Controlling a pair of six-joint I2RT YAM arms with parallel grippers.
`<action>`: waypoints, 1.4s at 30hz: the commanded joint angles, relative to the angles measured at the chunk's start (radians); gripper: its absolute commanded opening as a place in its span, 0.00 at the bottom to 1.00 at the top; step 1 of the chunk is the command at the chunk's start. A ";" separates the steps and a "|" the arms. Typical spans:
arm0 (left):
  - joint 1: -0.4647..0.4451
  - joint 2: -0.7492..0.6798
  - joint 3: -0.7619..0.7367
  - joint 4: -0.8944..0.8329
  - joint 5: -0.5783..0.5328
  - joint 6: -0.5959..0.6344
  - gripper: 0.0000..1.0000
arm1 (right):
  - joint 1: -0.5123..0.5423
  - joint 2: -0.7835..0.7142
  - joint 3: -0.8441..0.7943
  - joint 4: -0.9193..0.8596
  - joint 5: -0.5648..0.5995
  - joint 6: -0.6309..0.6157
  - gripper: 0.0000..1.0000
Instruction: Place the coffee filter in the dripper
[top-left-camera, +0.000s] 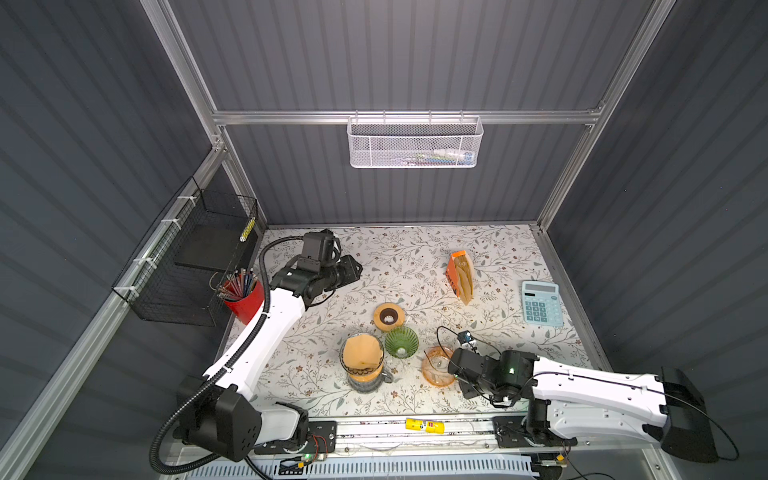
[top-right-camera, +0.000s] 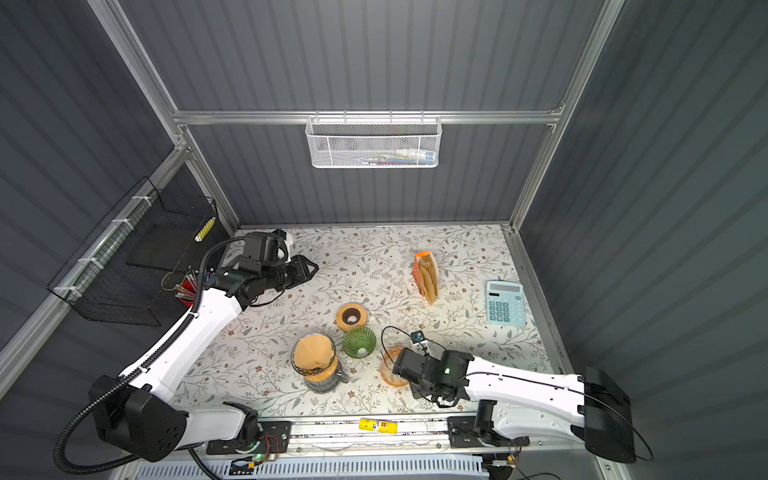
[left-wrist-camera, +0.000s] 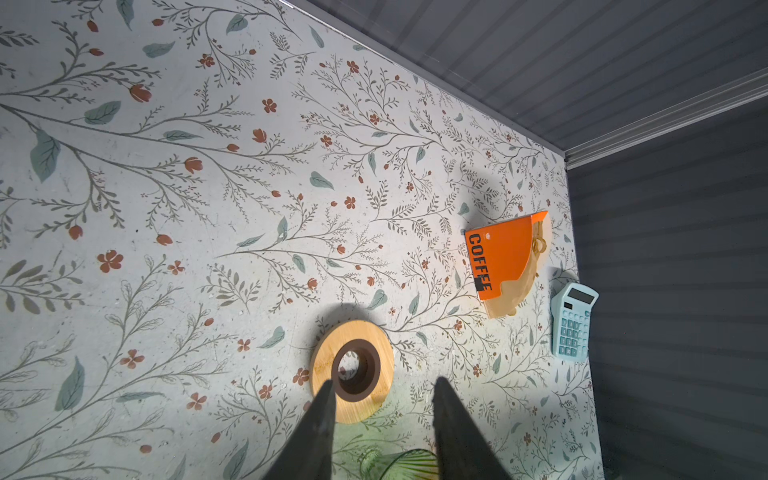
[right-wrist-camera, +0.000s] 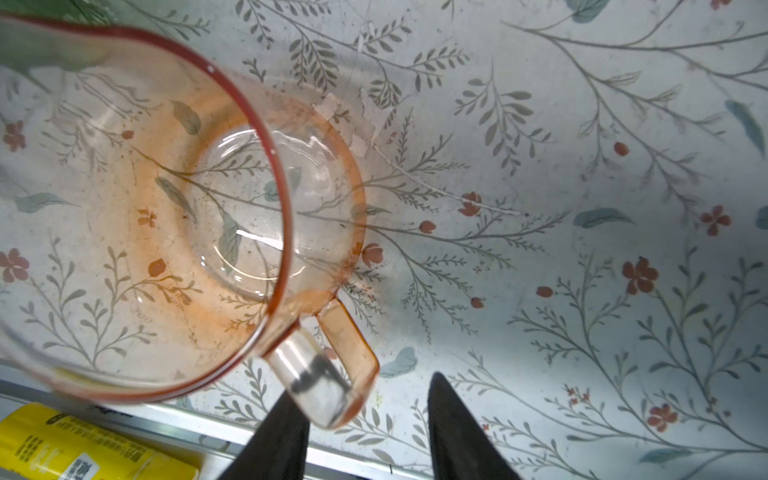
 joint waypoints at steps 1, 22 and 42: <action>-0.001 -0.007 -0.005 0.006 -0.005 -0.007 0.40 | -0.030 0.008 -0.004 -0.026 -0.015 -0.028 0.47; -0.001 0.008 0.008 0.000 -0.011 0.002 0.40 | -0.166 0.019 0.003 -0.022 -0.041 -0.037 0.47; -0.001 0.039 0.033 -0.011 -0.014 0.017 0.40 | -0.280 0.044 0.023 0.029 -0.080 -0.105 0.47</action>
